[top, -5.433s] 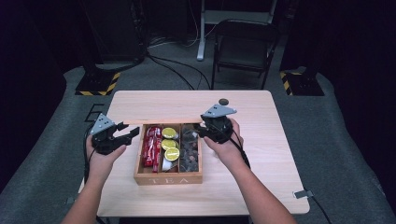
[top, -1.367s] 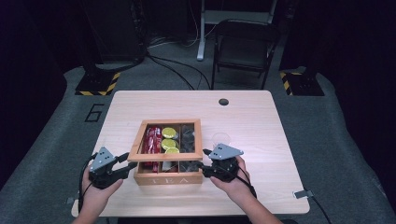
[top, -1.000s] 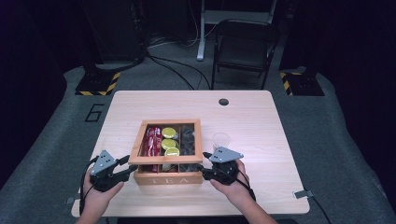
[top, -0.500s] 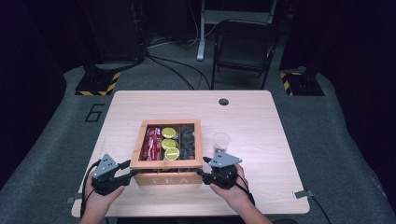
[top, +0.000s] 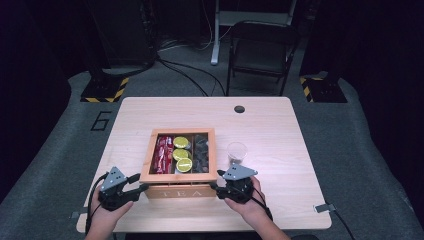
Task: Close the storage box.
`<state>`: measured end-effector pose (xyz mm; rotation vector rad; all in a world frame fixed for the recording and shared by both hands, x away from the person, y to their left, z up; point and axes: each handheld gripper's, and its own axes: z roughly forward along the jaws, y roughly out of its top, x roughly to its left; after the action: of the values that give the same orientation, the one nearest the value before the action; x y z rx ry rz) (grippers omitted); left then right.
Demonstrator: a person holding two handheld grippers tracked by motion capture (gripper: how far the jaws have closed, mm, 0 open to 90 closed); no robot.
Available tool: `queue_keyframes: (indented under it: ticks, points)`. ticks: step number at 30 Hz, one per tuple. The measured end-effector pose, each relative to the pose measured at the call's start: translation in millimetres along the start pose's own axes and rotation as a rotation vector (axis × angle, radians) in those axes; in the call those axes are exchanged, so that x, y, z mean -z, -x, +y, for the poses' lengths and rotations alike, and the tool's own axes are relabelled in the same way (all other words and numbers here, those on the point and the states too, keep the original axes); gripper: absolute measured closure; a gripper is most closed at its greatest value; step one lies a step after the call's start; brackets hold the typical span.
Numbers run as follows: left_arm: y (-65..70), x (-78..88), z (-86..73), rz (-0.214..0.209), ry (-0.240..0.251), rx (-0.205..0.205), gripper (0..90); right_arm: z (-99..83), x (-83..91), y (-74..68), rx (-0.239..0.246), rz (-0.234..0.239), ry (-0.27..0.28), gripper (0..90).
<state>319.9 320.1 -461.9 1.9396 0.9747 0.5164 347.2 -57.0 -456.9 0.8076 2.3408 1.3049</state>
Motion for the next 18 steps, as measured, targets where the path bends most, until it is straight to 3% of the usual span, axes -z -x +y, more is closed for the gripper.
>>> queue_keyframes:
  ticks: [6,14,18]
  points:
    - [-0.3,1.3,0.9,-0.01,-0.031,-0.022,52.0,-0.7,-0.7,-0.2,-0.002,0.001,-0.011,49.1]
    - [-0.1,-0.5,-0.9,-0.016,-0.041,-0.015,50.9,-2.5,-2.3,0.0,-0.006,0.012,-0.032,49.0]
    - [-0.3,-2.4,-1.7,-0.035,-0.065,-0.014,40.8,-3.9,-4.1,0.2,-0.011,0.025,-0.053,48.5]
